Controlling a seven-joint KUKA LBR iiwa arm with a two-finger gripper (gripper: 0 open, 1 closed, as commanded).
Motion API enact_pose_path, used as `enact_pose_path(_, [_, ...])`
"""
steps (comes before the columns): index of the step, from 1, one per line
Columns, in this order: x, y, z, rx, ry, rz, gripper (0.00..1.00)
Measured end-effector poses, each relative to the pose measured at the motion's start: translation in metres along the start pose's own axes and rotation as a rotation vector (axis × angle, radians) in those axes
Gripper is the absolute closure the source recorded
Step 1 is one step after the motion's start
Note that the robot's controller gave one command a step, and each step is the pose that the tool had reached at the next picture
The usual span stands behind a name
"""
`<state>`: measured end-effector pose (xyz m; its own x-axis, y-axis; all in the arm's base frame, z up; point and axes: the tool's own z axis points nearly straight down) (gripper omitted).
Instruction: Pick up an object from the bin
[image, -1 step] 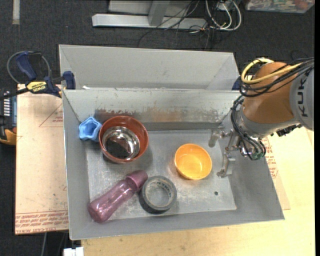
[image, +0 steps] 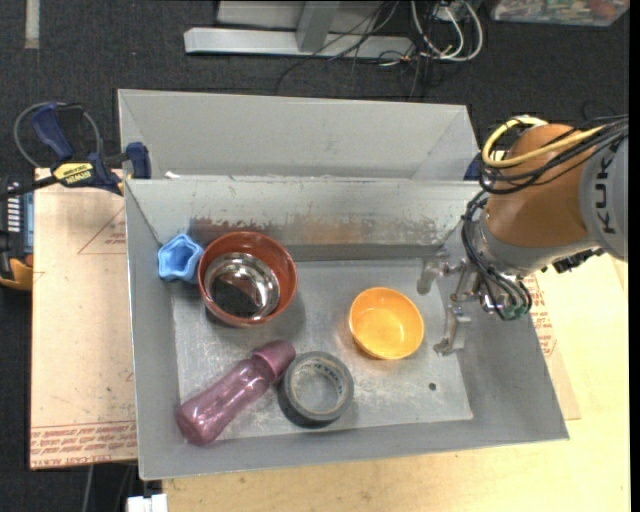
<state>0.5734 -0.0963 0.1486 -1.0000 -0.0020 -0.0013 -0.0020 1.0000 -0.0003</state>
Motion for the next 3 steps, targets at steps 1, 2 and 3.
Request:
enact_pose_path(1, [0.008, 0.036, 0.008, -0.001, 0.0, 0.28, 0.0])
enact_pose_path(2, [0.013, 0.049, 0.038, -0.002, 0.001, 0.211, 0.0])
enact_pose_path(3, [0.01, 0.054, 0.078, -0.002, -0.005, 0.092, 1.0])
